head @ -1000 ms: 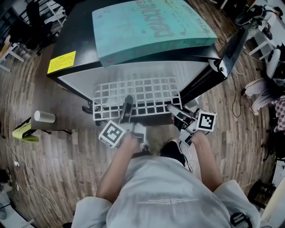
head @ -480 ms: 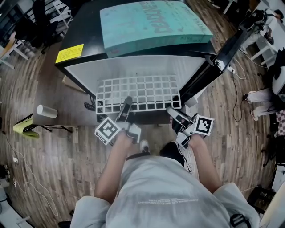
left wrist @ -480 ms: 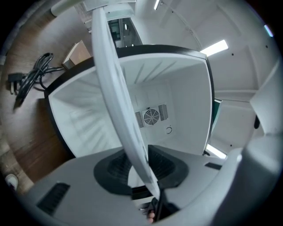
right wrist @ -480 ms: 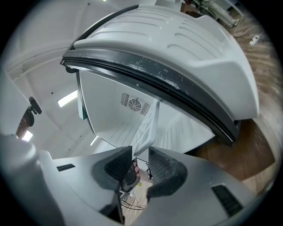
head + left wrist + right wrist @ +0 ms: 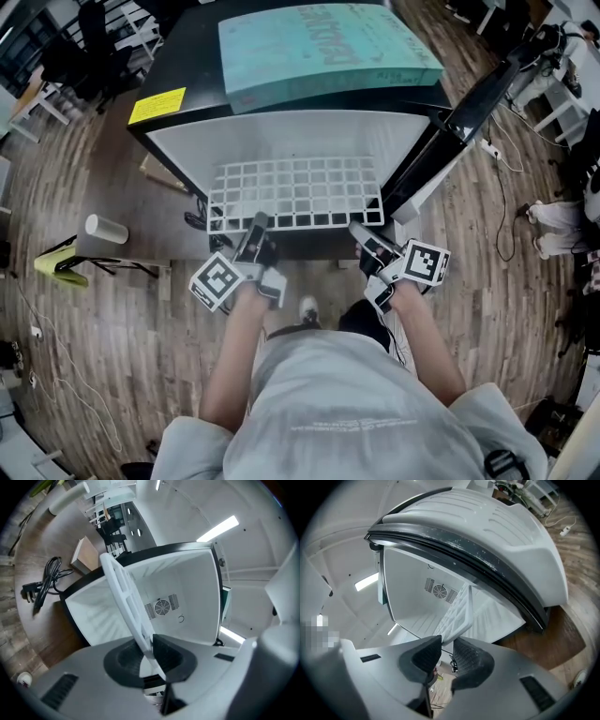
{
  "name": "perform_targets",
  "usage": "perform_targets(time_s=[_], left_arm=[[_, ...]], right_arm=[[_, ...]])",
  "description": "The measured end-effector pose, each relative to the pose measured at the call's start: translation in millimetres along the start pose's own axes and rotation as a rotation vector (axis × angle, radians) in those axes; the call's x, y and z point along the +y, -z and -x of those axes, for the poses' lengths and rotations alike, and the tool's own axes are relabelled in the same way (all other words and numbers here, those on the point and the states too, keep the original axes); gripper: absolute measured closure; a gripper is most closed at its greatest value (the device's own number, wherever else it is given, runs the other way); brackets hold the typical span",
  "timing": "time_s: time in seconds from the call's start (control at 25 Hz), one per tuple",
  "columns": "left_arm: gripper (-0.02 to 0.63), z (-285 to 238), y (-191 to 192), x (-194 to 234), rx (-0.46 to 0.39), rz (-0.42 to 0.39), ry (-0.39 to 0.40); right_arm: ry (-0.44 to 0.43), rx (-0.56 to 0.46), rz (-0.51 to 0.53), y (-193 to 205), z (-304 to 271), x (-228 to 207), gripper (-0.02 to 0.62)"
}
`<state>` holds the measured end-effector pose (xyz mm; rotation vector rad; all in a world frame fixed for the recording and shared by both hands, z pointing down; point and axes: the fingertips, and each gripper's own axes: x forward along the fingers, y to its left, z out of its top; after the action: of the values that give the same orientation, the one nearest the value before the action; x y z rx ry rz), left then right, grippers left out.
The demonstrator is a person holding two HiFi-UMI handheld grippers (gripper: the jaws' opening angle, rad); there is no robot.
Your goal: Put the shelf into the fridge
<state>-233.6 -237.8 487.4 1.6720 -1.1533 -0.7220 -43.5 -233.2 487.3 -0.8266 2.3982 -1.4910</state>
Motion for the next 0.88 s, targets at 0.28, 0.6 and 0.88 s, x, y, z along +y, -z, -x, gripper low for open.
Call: perform_targets(time_s=[0.28, 0.6, 0.88], left_arm=[[0.545, 1, 0, 3, 0.019, -0.019, -0.038], [0.545, -5, -6, 1, 0.025, -0.029, -0.029], [0.545, -4, -4, 2, 0.023, -0.034, -0.036]], right_arm=[[0.091, -0.006, -0.041, 1, 4, -8, 0.508], [0.164, -0.033, -0.071, -6, 4, -14, 0.508], [0.18, -0.092, -0.077, -5, 3, -10, 0.505]])
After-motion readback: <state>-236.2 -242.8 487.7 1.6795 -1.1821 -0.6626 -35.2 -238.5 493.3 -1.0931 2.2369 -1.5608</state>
